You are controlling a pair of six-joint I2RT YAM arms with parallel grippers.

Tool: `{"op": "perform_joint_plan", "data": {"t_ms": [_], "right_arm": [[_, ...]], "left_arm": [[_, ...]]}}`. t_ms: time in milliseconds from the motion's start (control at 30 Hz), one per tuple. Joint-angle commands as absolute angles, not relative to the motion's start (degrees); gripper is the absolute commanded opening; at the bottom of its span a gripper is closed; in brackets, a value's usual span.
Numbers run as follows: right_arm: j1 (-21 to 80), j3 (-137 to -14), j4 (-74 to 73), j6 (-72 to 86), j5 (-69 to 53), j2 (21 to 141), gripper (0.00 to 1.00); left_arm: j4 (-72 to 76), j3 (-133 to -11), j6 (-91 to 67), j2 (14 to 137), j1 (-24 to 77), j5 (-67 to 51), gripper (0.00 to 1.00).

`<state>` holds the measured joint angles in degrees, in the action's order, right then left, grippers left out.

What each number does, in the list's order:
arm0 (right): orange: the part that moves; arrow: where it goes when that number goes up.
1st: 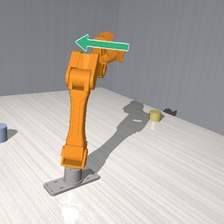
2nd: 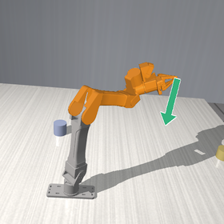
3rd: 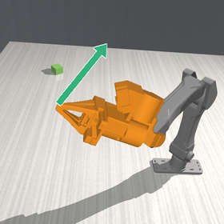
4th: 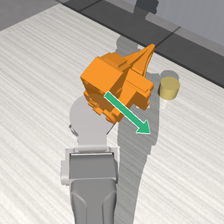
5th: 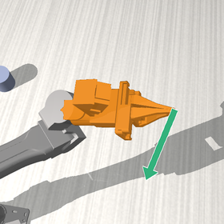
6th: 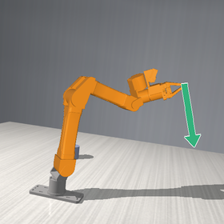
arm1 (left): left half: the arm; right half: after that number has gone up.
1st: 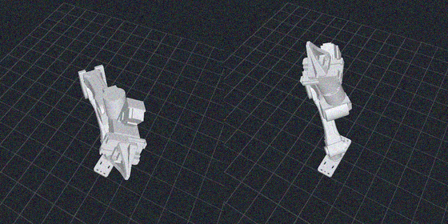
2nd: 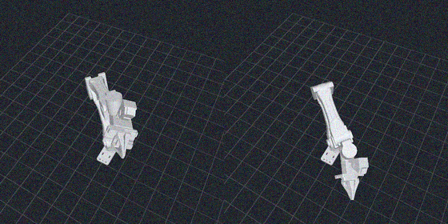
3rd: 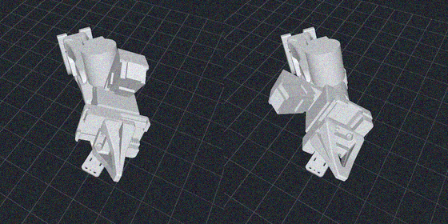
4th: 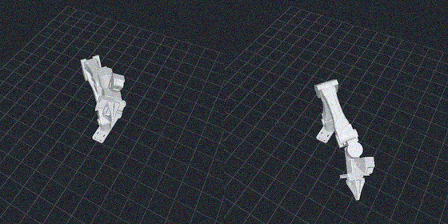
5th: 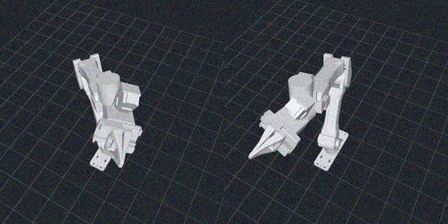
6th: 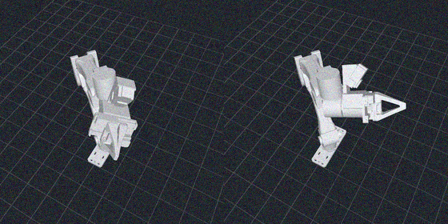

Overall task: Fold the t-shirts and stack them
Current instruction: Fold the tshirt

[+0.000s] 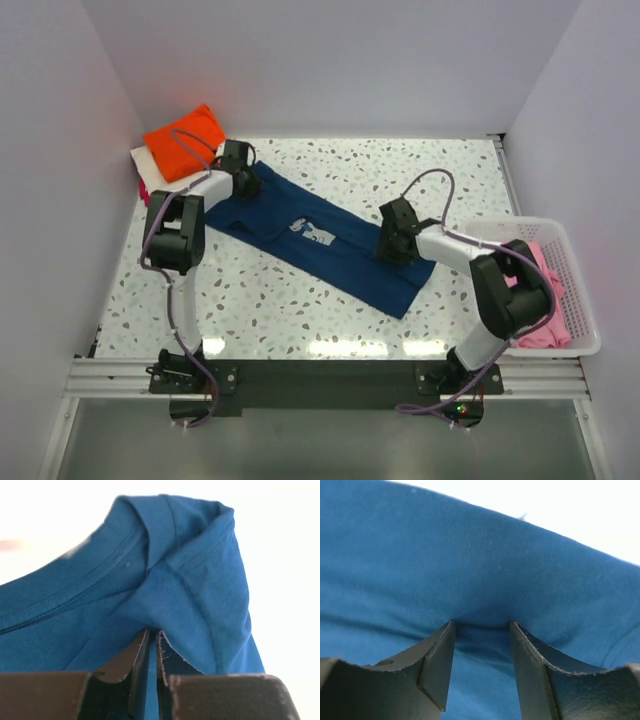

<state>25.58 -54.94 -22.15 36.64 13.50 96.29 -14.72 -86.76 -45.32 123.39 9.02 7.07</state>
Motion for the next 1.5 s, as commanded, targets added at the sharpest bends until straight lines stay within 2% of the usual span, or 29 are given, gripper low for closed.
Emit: {"op": "perform_joint_plan", "data": {"t_ms": [0, 133, 167, 267, 400, 467, 667, 733, 833, 967, 1000, 1100, 1233, 1467], "right_arm": [[27.06, -44.78, -20.93, 44.18, 5.46, 90.46, 0.51], [34.0, -37.28, -19.16, 51.05, 4.66, 81.84, 0.51], [35.93, -36.31, -19.16, 52.72, 4.83, 80.43, 0.51], [43.75, -34.01, -17.41, 58.26, 4.66, 76.91, 0.52], [48.68, -39.44, -18.98, 55.31, 6.32, 79.27, 0.53], [48.69, -41.56, -20.82, 53.36, 7.9, 79.54, 0.55], [48.6, -52.89, -28.29, 45.71, 15.37, 77.87, 0.63], [48.6, -54.48, -29.44, 43.08, 16.08, 78.39, 0.64], [48.6, -55.81, -30.76, 40.0, 17.84, 79.1, 0.63], [49.48, -53.45, -29.89, 36.75, 16.62, 80.5, 0.63], [49.92, -53.09, -29.27, 36.56, 16.44, 80.68, 0.63], [53.51, -52.56, -29.18, 36.04, 18.88, 81.56, 0.63], [59.14, -53.61, -29.79, 35.95, 22.67, 84.81, 0.63], [65.29, -57.65, -30.06, 36.12, 24.52, 94.3, 0.61]], "left_arm": [[-18.01, -95.85, -39.91, 132.52, 9.23, 1.78, 0.16], [-17.5, -105.89, -35.26, 139.29, 9.93, -6.75, 0.29], [-17.32, -107.91, -34.64, 141.92, 10.11, -8.59, 0.37], [-16.7, -116.35, -32.7, 147.12, 11.33, -16.76, 0.5], [-9.7, -122.69, -34.01, 151.87, 12.48, -30.45, 0.58], [-6.26, -122.87, -36.03, 152.75, 12.57, -33.56, 0.64], [3.33, -126.47, -38.58, 152.85, 12.39, -40.16, 0.71], [4.48, -125.6, -39.37, 149.88, 12.22, -39.73, 0.71], [7.64, -117.01, -38.94, 140.85, 11.87, -34.82, 0.71], [4.16, -103.92, -37.09, 129.83, 12.04, -21.3, 0.69], [2.74, -102.49, -37.7, 127.38, 12.04, -15.79, 0.65], [-0.96, -97.4, -38.41, 124.9, 12.48, -8.82, 0.58], [-2.29, -91.07, -38.32, 122.78, 13.27, -5.36, 0.48], [-8.59, -95.18, -35.78, 128.31, 13.36, -1.5, 0.32]]}}
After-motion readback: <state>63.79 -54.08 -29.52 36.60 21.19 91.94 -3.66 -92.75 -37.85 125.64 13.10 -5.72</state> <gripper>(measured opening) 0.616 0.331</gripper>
